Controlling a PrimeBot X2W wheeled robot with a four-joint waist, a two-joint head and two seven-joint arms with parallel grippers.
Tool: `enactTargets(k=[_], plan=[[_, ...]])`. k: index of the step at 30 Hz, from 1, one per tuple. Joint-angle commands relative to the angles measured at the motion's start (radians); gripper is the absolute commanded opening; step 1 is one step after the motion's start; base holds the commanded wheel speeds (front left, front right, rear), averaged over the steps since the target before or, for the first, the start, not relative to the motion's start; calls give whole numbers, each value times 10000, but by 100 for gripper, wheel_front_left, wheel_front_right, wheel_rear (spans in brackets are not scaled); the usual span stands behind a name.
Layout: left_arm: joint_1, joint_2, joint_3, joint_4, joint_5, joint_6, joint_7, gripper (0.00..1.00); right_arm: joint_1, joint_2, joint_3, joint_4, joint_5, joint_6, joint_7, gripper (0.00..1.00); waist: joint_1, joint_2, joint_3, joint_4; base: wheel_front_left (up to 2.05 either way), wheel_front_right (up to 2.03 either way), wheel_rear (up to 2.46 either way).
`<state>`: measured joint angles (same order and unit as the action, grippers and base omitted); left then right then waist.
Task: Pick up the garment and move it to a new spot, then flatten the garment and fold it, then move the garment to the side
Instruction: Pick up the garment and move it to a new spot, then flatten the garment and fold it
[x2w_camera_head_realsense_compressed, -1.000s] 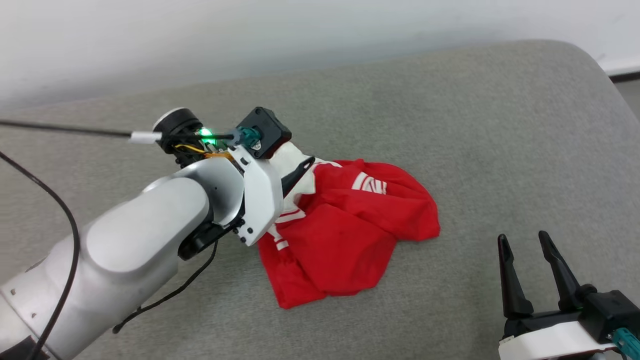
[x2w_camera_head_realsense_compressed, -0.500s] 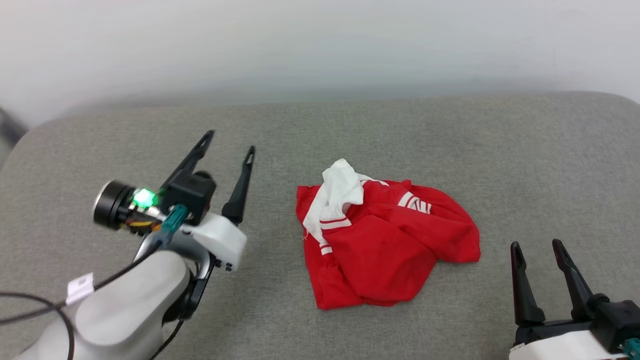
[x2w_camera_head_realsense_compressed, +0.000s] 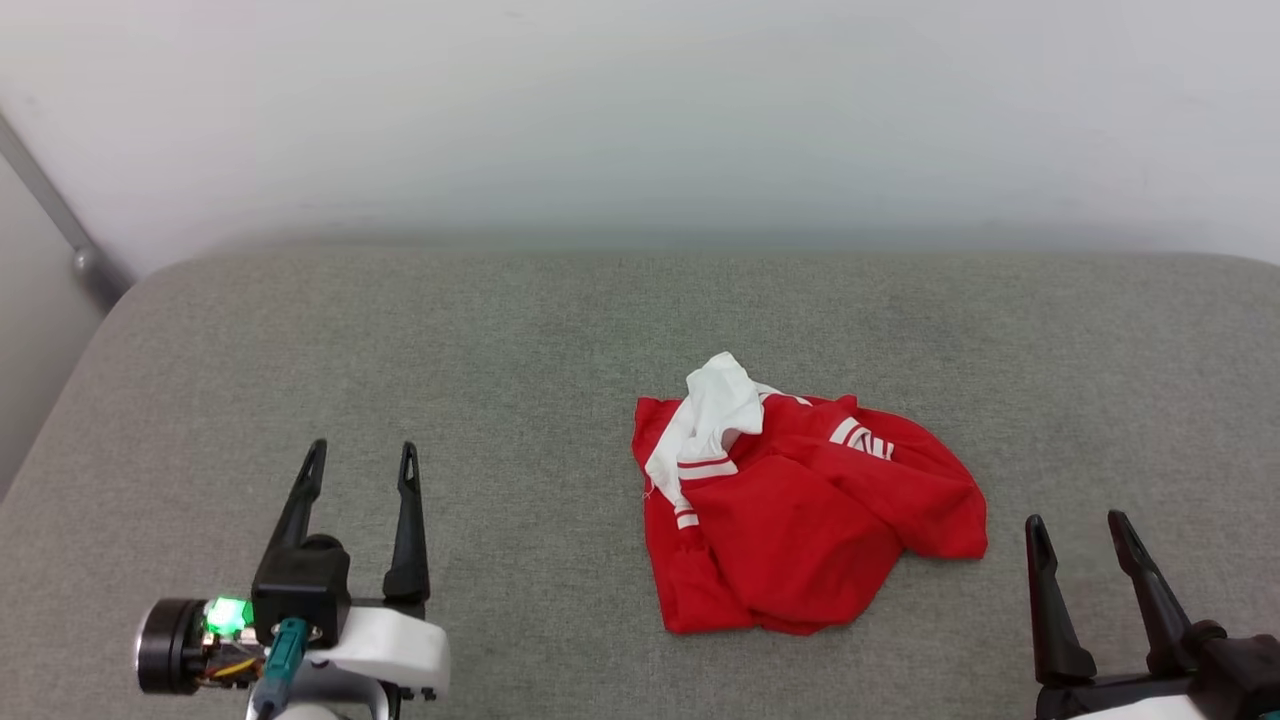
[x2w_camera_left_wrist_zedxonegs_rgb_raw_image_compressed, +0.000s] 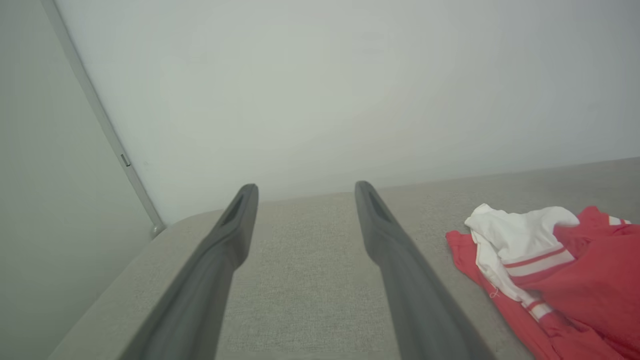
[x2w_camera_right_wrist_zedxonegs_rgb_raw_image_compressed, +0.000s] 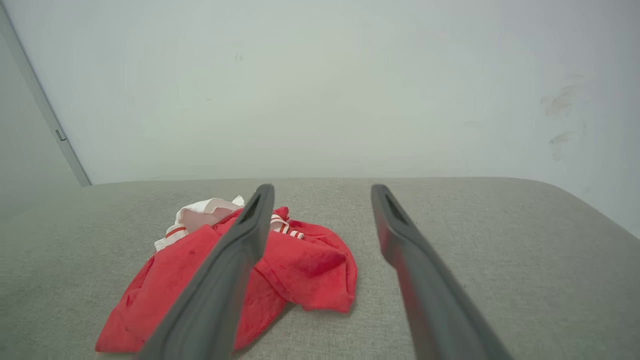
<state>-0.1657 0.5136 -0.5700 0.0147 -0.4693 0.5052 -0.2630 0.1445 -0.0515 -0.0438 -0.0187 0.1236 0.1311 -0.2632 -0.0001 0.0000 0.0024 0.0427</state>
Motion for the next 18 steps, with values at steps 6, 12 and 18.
enactTargets(k=[6, 12, 18], plan=[[1181, -870, 1105, 30, 801, -560, -25, 100, 286, 23, 37, 14, 85, -5, -24, 100, 1, 0, -226, 18, 0, 0, 0], [1893, -1639, 1911, 132, 1443, -1300, -25, 100, 538, 23, 100, 68, 230, -5, -24, 100, 1, 0, -418, 27, 0, 0, 0], [2366, -2257, 2501, 229, 2041, -2118, -26, 100, 718, 23, 135, 96, 350, -5, -24, 100, 1, 0, -546, 20, 0, 0, 0]])
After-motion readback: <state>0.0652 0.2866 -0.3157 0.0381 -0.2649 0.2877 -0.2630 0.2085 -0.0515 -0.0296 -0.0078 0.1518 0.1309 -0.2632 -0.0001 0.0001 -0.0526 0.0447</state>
